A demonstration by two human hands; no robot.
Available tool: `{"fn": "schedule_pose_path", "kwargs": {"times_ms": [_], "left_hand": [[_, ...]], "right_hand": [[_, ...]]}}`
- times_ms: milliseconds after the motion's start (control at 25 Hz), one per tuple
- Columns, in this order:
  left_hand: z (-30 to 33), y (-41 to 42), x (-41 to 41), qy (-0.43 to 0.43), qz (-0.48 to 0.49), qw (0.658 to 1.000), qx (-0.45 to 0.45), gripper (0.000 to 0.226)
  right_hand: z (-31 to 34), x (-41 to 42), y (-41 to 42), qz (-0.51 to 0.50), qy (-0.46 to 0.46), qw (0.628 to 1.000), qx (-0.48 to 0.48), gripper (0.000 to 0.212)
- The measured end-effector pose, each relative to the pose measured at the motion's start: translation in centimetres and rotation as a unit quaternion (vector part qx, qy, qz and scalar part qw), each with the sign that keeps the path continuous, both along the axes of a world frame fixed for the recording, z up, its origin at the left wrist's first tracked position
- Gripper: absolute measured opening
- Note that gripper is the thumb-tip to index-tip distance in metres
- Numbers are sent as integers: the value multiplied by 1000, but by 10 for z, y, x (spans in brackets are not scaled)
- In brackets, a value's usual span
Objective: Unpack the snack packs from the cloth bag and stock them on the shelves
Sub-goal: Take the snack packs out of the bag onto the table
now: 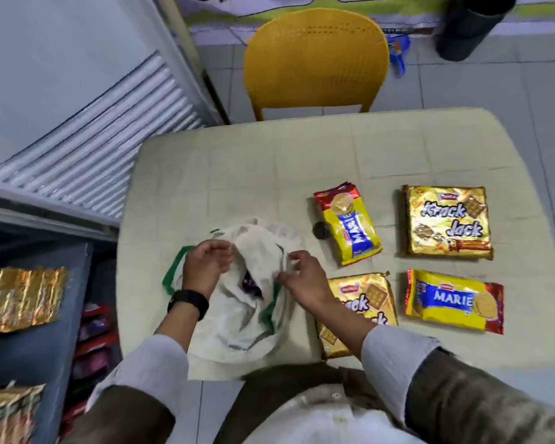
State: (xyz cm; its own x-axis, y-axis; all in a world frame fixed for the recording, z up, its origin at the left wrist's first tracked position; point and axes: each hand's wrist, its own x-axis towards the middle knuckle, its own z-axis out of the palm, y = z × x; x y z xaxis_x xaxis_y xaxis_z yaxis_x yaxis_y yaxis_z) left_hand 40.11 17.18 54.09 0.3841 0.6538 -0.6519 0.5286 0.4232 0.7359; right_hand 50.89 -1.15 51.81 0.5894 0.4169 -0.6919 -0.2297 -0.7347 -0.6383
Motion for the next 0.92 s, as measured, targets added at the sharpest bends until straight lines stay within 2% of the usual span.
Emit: {"fn": "schedule_pose_path", "kwargs": {"times_ms": [40,120,160,200,240,280,360,400,440,480,560,640,720,840,920], "left_hand": [[-9,-1,-25,26,0,1000,-10,29],[-29,-3,-63,87,-20,996,6,28],[-38,-4,-75,110,-46,993,28,26],[-46,-6,-82,117,-78,989,42,25],[-49,-8,-83,116,-116,986,43,26],[-50,-10,-79,118,-157,980,40,27],[-51,-11,-74,122,-211,969,40,35],[-50,-9,-73,121,-217,968,40,39],[-51,-7,-73,116,-209,970,38,43],[-50,-4,-75,111,-195,974,35,46],[-48,1,-81,108,-163,979,51,45],[-48,5,-87,107,-156,977,101,37],[-51,6,-89,113,-166,972,119,36],[-57,2,-89,137,-218,960,113,42],[-59,-5,-90,141,-248,951,118,40]], "right_hand": [[-3,-16,9,55,-50,996,-45,81],[-6,-39,28,69,-86,989,-102,120],[-7,-46,38,71,-82,986,-127,132],[-9,-50,44,68,-71,984,-150,134],[-13,-51,48,60,-68,983,-162,126],[-14,-48,49,51,-79,981,-168,105],[-17,-39,47,54,-130,977,-158,47],[-15,-35,46,55,-140,980,-133,27],[-10,-32,46,44,-113,989,-81,17],[-3,-30,48,23,-47,999,-12,17],[13,-32,52,7,108,987,120,27],[25,-34,54,20,174,972,159,31],[23,-30,48,11,132,984,121,30],[3,-17,27,-28,-32,999,-6,24],[-6,-13,14,-49,-76,994,-67,37]]}}
